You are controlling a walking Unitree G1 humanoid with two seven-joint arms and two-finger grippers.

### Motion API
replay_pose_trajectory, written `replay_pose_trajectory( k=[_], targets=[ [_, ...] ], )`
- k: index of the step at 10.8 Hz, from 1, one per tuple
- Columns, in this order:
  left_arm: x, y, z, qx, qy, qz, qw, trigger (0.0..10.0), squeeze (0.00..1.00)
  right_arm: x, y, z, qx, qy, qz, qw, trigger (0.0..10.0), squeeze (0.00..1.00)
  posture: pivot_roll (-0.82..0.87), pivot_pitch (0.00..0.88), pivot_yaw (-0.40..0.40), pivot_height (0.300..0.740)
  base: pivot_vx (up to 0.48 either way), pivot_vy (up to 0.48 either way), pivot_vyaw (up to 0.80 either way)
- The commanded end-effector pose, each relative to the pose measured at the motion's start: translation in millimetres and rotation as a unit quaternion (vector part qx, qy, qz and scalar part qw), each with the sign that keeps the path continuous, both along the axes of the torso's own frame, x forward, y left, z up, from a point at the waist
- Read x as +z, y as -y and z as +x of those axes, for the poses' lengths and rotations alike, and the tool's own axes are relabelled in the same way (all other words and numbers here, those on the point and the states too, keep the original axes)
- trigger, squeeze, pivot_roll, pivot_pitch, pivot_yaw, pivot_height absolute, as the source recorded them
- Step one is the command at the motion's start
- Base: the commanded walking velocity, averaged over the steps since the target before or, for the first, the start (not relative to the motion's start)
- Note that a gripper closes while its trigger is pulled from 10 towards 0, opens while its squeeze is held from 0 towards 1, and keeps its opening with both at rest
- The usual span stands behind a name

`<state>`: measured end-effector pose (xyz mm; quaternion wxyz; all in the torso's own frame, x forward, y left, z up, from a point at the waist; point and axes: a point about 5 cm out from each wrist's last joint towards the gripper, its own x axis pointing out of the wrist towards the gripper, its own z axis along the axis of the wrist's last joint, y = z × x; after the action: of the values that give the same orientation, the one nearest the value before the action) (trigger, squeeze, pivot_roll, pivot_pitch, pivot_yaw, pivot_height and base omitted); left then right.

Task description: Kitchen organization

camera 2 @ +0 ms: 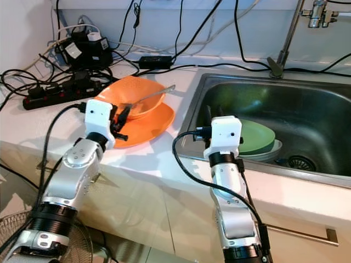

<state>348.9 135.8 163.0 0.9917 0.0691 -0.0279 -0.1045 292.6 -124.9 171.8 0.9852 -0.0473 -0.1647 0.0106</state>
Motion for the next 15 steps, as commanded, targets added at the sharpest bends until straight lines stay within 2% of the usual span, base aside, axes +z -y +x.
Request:
replay_pose_trajectory(
  k=[1,4,5,6,8,9,10,11,12,15],
  targets=[
    [-3,-12.8,-1.5,0.024,-0.011,0.007,1.000,10.0,0.00,3,-2.0,2.9,0.003,-0.001,-0.002,1.000,10.0,0.00,0.05,0.000,0.106,0.740,0.000,0.000,0.00],
    [-6,-29.7,-6.4,0.051,-0.017,0.018,0.998,10.0,0.00,4,-3.6,4.0,0.005,0.001,-0.001,1.000,10.0,0.00,0.05,0.000,0.104,0.740,0.000,0.000,0.00],
    [-9,-41.8,-9.9,0.068,-0.021,0.029,0.997,10.0,0.00,4,-4.0,4.4,0.007,0.001,0.000,1.000,10.0,0.00,0.06,0.000,0.101,0.740,0.000,0.000,0.00],
    [-9,-47.0,-10.8,0.075,-0.023,0.033,0.996,10.0,0.00,4,-4.0,4.5,0.008,0.001,0.000,1.000,10.0,0.00,0.06,0.000,0.101,0.740,0.000,0.000,0.00],
    [-9,-60.6,-11.2,0.101,-0.024,0.058,0.993,10.0,0.00,4,-4.2,5.2,0.008,0.001,-0.001,1.000,10.0,0.00,0.06,0.000,0.098,0.740,0.000,0.000,0.00],
    [-2,-68.8,-9.7,0.117,-0.007,0.058,0.991,10.0,0.00,4,-3.8,5.4,0.008,0.001,0.000,1.000,10.0,0.00,0.06,0.000,0.097,0.740,0.000,0.000,0.00],
    [12,-52.6,-9.2,0.062,0.032,0.024,0.997,10.0,0.00,3,-3.8,5.7,0.008,0.000,-0.001,1.000,10.0,0.00,0.06,0.000,0.096,0.740,0.000,0.000,0.00],
    [16,-38.9,-9.4,0.029,0.042,0.001,0.999,10.0,0.00,3,-3.8,6.1,0.008,0.000,-0.001,1.000,10.0,0.00,0.06,0.000,0.096,0.740,0.000,0.000,0.00],
    [15,-19.2,-8.6,-0.006,0.038,-0.017,0.999,10.0,0.00,3,-3.7,6.5,0.008,-0.001,-0.001,1.000,10.0,0.00,0.06,0.000,0.096,0.740,0.000,0.000,0.00],
    [9,9.1,-7.0,-0.056,0.022,-0.032,0.998,10.0,0.00,3,-2.4,7.0,0.003,0.000,-0.002,1.000,10.0,0.00,0.05,0.000,0.101,0.740,0.000,0.000,0.00]
  ],
)
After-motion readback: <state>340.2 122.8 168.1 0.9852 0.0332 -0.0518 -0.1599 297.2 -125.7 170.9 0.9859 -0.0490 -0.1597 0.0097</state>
